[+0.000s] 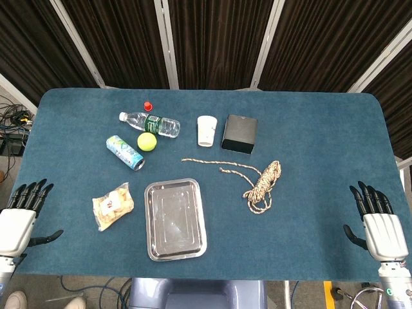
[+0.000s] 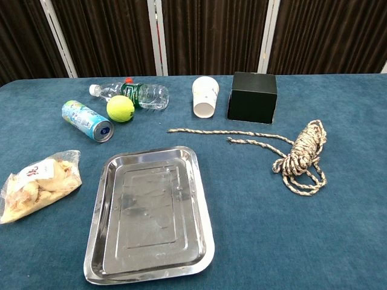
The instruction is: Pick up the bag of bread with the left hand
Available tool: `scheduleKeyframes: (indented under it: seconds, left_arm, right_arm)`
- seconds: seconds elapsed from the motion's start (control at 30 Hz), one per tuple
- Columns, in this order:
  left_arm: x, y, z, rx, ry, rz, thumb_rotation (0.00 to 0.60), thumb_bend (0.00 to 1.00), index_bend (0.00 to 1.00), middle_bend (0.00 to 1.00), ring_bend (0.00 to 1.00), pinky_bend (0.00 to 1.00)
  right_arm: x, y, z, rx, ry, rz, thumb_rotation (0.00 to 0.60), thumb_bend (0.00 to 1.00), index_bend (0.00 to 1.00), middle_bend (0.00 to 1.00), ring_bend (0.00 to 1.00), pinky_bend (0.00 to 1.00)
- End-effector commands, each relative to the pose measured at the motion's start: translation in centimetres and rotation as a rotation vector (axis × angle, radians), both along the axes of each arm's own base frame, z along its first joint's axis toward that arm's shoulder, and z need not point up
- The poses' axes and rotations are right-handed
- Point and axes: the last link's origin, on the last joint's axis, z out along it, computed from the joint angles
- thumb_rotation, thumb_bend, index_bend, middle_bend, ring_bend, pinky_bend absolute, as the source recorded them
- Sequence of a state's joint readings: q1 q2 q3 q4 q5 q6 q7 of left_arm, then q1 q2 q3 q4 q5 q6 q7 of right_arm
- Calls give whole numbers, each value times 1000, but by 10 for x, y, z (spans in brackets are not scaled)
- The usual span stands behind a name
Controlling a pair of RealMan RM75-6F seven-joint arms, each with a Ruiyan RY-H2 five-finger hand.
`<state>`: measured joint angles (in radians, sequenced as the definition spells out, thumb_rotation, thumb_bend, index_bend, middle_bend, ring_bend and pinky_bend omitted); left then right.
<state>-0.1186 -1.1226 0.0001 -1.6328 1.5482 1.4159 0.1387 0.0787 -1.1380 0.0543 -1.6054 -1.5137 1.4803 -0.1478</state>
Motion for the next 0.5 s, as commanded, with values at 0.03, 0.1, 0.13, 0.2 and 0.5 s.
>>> scheduleKeyframes:
  seconds: [0.03,0.1,0.13,0.2,0.5]
  left_arm:
    - [2,17,-14,-83,28,52,600,25,0,0,0,0]
    - [4,24,-24,-131,36,79,600,28,0,0,0,6]
    - [5,28,-30,-152,45,89,600,30,0,0,0,17]
    - [8,36,-41,-187,72,95,600,33,0,0,0,43]
    - [34,68,-104,-282,97,99,600,41,0,0,0,52]
  right_arm:
    - [0,0,0,-2,-2,2,600,303,0,0,0,98]
    - [0,0,1,-3,-4,2,600,303,0,0,0,98]
    - [1,0,1,-3,-5,2,600,303,0,0,0,98]
    - [1,0,1,-2,-7,3,600,303,0,0,0,98]
    - [0,0,2,-1,-16,3,600,302,0,0,0,98]
